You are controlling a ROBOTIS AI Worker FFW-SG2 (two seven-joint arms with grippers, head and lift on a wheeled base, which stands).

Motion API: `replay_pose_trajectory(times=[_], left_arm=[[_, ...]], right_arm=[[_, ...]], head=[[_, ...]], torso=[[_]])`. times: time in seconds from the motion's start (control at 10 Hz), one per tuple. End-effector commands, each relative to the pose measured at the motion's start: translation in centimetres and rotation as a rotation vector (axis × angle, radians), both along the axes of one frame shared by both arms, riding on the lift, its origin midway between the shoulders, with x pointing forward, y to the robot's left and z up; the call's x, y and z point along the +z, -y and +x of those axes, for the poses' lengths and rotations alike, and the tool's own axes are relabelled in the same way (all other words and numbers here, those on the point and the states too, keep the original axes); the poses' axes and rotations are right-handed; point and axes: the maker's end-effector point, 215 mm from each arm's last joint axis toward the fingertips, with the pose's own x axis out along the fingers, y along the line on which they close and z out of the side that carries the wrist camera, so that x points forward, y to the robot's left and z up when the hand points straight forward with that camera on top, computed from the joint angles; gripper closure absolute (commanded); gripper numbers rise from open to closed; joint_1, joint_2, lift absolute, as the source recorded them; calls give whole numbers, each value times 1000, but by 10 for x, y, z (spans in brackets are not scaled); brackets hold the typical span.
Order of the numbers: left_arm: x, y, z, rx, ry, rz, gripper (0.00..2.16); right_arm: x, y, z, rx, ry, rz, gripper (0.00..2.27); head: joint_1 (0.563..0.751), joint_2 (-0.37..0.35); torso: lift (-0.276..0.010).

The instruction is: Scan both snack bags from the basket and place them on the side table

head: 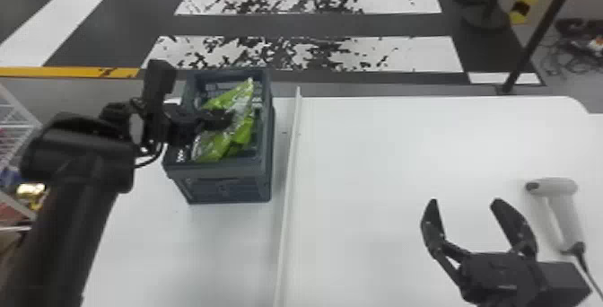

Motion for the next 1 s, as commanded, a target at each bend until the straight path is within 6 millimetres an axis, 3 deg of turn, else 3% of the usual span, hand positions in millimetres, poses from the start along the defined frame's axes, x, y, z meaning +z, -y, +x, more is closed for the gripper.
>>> replay_pose_trajectory(times=[0.0,0.2,0.5,0.7,0.9], left_arm=[[19,-6,-4,20,33,-40,2135],[64,-6,-3,22,125,-70,2135],[124,28,-9,20,174,-151,2135],[149,88,-28,-44,194,-213,2135],[141,166,-47,-114,158,-286,2138]], right_arm=[[-3,-3,4,5,-14,-3,80],[-8,-5,7,8,-31,-11,80],[-11,-3,9,6,-41,-15,80],[-9,0,11,-1,-35,-17,83],[-6,11,12,-23,-31,-26,83]], head=[[695,103],[695,117],[695,108],[695,72],[695,15]], torso=[[-75],[-75],[-75],[-75],[-75]])
